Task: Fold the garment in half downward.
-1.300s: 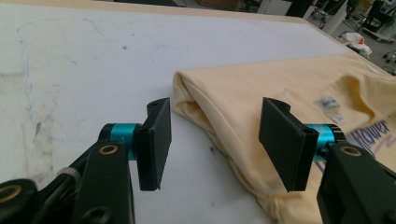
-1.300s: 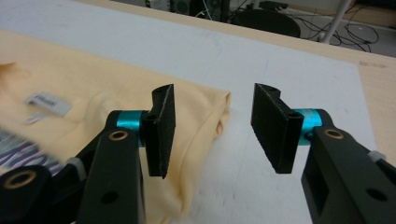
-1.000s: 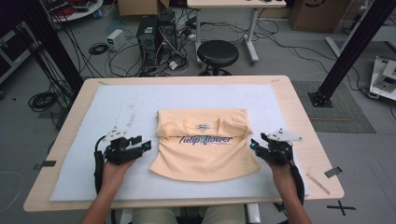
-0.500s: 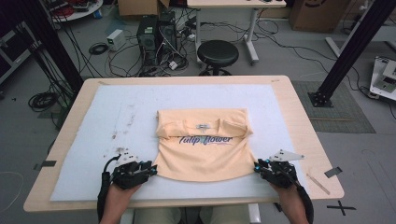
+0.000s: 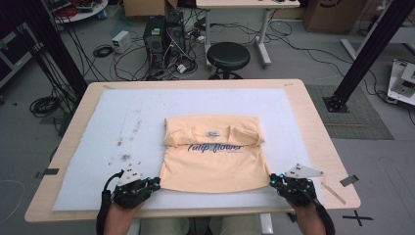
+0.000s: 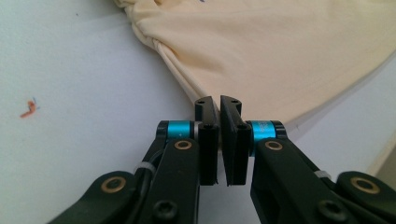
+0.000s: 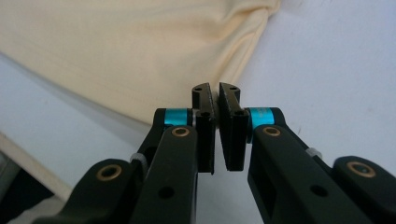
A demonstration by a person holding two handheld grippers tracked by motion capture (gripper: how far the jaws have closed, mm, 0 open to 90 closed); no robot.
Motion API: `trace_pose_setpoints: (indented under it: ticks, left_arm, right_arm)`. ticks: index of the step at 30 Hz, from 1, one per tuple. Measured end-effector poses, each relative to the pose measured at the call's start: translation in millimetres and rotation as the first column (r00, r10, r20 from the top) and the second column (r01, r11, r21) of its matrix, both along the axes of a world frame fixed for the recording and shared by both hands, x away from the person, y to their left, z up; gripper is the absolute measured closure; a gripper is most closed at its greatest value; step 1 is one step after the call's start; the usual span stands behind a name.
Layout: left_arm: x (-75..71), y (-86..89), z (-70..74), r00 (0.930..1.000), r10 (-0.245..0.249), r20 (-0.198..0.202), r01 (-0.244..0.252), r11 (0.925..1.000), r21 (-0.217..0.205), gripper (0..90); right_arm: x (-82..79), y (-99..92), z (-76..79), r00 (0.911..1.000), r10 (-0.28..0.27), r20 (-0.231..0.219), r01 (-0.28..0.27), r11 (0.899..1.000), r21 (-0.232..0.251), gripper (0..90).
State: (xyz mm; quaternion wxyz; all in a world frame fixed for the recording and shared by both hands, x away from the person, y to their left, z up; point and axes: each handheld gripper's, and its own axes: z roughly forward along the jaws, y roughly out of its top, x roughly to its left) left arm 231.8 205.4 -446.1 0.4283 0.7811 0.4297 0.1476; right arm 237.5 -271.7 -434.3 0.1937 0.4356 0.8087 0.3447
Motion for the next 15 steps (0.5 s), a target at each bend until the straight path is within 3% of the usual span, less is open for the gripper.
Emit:
trace_pose_setpoints:
  ticks: [4,7,9,10,12,15]
  left_arm:
    - [-3.1,-1.3,-2.7,0.9999,-0.005,-0.017,0.005,0.9997,0.025,85.4]
    - [-3.8,-0.5,-3.2,0.9999,-0.005,-0.015,0.005,0.9997,0.022,85.3]
    - [-3.4,1.2,-1.3,0.9998,-0.009,-0.016,0.009,1.0,-0.002,84.1]
    - [-3.0,2.5,0.2,0.9999,-0.004,-0.01,0.004,0.9998,-0.019,80.1]
    - [-0.6,6.7,4.8,0.9997,0.021,0.009,-0.02,0.9981,-0.058,62.9]
    - [9.1,14.6,13.3,0.9977,0.049,0.046,-0.044,0.9924,-0.115,53.9]
  right_arm:
    - [-2.6,1.6,-5.5,0.9993,0.002,-0.037,-0.003,0.999,-0.036,86.1]
    - [-2.6,0.6,-6.5,0.9991,-0.006,-0.042,0.004,0.999,-0.033,85.8]
    - [-3.0,-0.4,-4.7,0.9989,-0.01,-0.047,0.009,1.0,-0.023,82.2]
    - [-2.9,-1.2,-3.3,0.9987,-0.016,-0.048,0.015,1.0,-0.006,76.3]
    - [-2.6,-3.8,1.0,0.9992,-0.018,-0.035,0.02,0.999,0.034,72.3]
    - [4.8,-5.7,11.0,0.9995,-0.03,0.006,0.029,0.997,0.066,64.2]
